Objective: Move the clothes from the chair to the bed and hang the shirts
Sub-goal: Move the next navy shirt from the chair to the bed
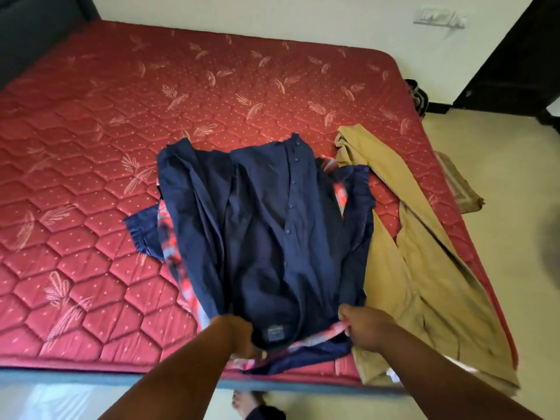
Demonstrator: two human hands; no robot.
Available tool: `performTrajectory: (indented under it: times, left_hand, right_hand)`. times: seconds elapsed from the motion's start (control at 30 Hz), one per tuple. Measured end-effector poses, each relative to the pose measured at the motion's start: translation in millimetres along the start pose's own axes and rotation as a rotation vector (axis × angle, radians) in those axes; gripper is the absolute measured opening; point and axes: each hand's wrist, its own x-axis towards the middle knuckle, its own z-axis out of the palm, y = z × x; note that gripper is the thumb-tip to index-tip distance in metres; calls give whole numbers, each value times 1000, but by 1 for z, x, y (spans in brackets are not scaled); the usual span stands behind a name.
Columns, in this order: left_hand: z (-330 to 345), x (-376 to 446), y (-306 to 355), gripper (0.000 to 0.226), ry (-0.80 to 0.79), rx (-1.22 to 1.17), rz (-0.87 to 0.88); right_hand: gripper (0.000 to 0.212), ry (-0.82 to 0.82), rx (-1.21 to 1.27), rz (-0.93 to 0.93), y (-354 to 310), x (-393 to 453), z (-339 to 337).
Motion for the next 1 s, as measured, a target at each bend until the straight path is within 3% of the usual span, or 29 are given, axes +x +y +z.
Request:
performTrajectory:
  times: [0.13, 0.37, 0.53, 0.73, 1.0]
  left_hand:
    - [0, -12, 56, 60, 175, -149, -19]
    - [2, -23, 212, 85, 301, 193, 34]
    - [6, -26, 401, 90, 347, 446, 287]
    - [61, -59, 642, 91, 391, 749, 706]
    - [147, -95, 866, 90, 283, 979, 964]
  right_hand:
    - [23, 48, 187, -3, 10, -30, 24]
    - [32, 133, 252, 66, 112, -159, 106]
    - [50, 259, 437, 338, 219, -292, 186]
    - [66, 327, 651, 742, 317, -449, 279]
    - [72, 383, 824, 1069, 431, -598, 378]
